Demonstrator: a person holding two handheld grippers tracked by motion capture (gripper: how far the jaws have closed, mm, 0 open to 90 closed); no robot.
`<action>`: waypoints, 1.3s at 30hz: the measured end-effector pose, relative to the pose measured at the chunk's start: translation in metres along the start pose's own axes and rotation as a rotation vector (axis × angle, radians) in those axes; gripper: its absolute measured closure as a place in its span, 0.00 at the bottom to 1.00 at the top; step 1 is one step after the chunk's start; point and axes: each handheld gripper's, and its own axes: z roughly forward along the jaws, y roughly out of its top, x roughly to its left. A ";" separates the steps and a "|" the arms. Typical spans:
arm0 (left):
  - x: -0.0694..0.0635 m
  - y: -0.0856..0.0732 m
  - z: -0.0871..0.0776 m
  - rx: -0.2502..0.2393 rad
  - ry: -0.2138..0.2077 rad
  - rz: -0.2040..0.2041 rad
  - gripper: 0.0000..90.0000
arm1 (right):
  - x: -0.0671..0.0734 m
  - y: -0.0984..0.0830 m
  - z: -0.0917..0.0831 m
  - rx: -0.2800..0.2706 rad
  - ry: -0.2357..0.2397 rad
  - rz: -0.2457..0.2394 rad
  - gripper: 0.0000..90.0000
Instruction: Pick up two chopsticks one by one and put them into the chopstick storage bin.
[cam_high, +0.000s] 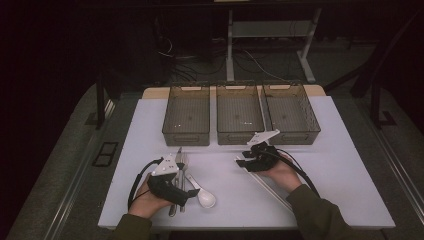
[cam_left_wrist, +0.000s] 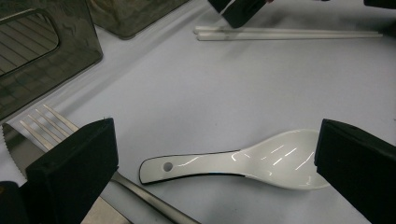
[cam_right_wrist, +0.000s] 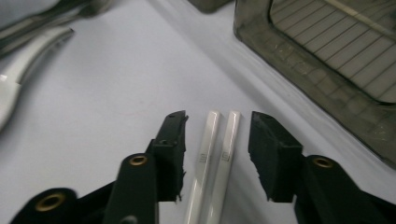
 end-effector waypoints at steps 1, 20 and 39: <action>0.000 0.000 0.000 -0.001 0.000 0.000 0.00 | 0.000 -0.001 -0.004 -0.010 0.001 0.005 0.56; -0.002 -0.003 0.000 -0.008 -0.009 -0.003 0.00 | 0.006 -0.038 -0.068 -0.052 0.019 0.042 0.48; -0.007 -0.005 -0.001 -0.001 -0.007 0.000 0.00 | 0.017 -0.086 -0.084 0.057 0.012 0.032 0.76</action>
